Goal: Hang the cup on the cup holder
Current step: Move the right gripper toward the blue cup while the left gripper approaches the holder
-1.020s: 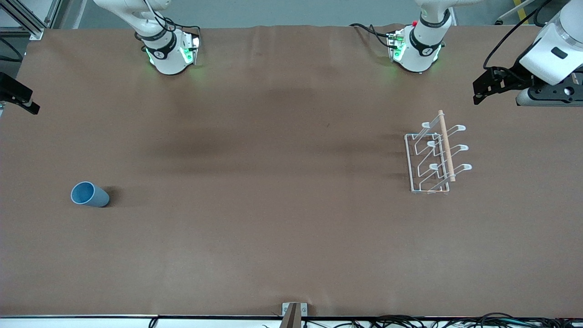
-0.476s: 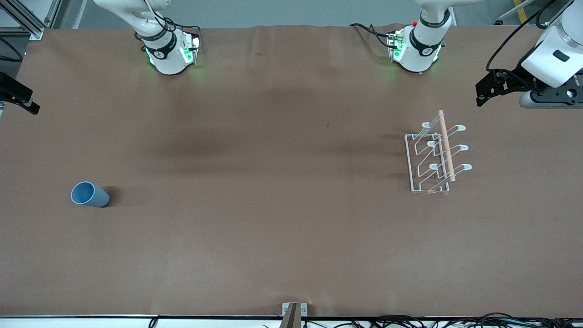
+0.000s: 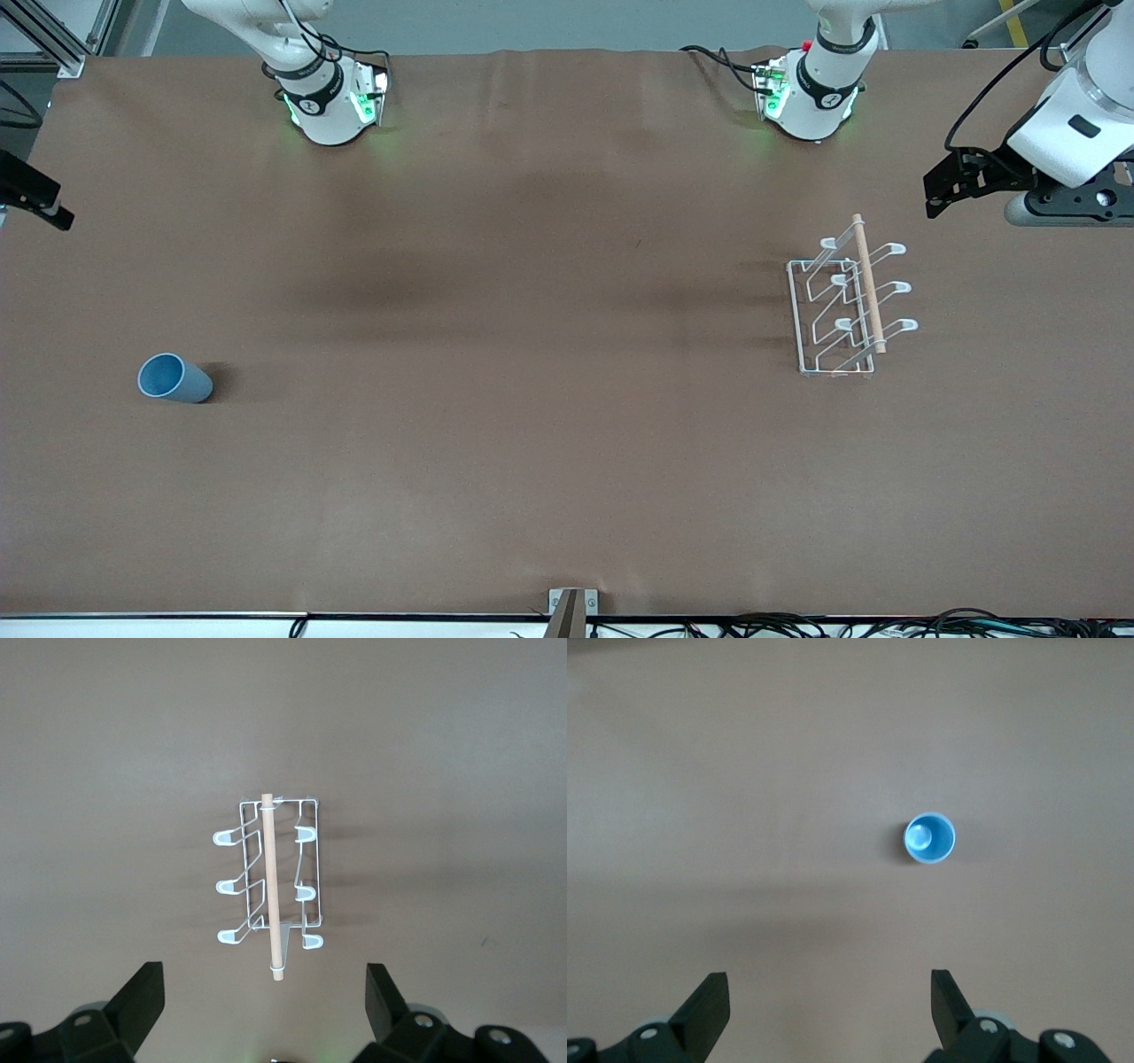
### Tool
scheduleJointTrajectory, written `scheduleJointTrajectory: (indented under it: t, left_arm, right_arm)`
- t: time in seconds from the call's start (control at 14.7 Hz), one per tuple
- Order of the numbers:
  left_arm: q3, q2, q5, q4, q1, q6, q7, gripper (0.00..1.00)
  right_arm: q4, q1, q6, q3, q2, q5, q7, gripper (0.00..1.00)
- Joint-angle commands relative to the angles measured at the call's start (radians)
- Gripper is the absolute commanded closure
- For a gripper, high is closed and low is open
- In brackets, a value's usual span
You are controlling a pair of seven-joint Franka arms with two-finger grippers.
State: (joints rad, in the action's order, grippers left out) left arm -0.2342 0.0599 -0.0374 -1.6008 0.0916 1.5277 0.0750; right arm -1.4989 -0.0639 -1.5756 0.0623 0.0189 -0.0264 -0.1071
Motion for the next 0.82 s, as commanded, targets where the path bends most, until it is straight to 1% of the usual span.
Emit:
scheduleJointTrajectory:
  t: [0.0, 0.14, 0.27, 0.41, 0.54, 0.75]
  left_arm:
    - [0.003, 0.005, -0.01, 0.016, 0.005, -0.014, -0.008, 0.0]
    - [0.007, 0.008, -0.012, 0.019, 0.005, -0.044, -0.01, 0.0]
    - [0.007, 0.015, -0.009, 0.019, 0.008, -0.049, -0.012, 0.0]
    - [-0.005, 0.0, -0.01, 0.024, -0.01, -0.04, -0.009, 0.0]
    - [-0.042, -0.035, -0.015, 0.071, -0.024, -0.04, -0.001, 0.0]
    - [-0.076, -0.064, -0.016, 0.076, -0.029, -0.04, 0.012, 0.0]
  right_arm:
    - [0.008, -0.036, -0.05, -0.004, -0.026, -0.001, -0.017, 0.0]
    - [0.003, -0.043, -0.09, -0.003, -0.065, 0.003, -0.017, 0.0]
    - [0.002, -0.088, -0.133, -0.004, -0.126, 0.003, -0.017, 0.0]
    - [-0.007, -0.112, -0.187, -0.004, -0.198, 0.002, -0.016, 0.0]
    - [-0.073, -0.132, -0.285, -0.004, -0.238, 0.0, -0.016, 0.0]
    - [-0.219, -0.158, -0.438, -0.004, -0.241, 0.0, -0.023, 0.0]
